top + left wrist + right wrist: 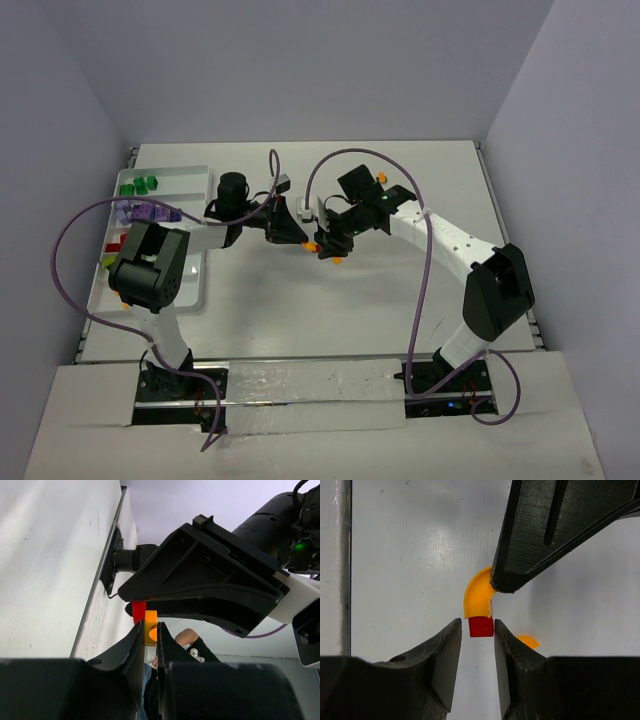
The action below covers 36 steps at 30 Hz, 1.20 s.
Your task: Sort the legos into containers by color
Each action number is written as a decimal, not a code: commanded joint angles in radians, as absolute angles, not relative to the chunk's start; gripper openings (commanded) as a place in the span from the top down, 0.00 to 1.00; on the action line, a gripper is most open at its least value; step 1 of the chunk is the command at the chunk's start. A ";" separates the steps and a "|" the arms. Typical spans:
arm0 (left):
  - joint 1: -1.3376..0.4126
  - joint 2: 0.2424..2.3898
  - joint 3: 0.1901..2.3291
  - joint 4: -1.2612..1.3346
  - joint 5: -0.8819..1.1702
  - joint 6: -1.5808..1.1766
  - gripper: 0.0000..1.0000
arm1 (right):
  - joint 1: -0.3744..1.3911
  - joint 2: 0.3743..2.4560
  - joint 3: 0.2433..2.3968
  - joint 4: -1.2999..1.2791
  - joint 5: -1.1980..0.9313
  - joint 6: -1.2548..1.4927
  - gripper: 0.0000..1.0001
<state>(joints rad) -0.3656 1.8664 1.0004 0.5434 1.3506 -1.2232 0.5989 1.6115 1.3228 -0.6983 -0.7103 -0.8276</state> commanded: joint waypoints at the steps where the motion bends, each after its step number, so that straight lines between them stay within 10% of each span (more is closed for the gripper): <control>1: -0.370 1.848 1.005 0.563 1.341 -1.211 1.00 | 0.614 1.614 1.367 -0.704 -0.703 -0.824 0.63; 11: -0.371 1.851 1.026 0.463 1.324 -1.163 1.00 | 0.644 1.620 1.356 -0.651 -0.612 -0.772 1.00; 26: -0.397 1.830 0.931 0.912 1.308 -1.496 1.00 | 0.668 1.616 1.338 -0.610 -0.539 -0.714 1.00; 36: -0.403 1.761 1.047 0.162 1.225 -0.882 1.00 | 0.655 1.641 1.374 -0.587 -0.488 -0.623 1.00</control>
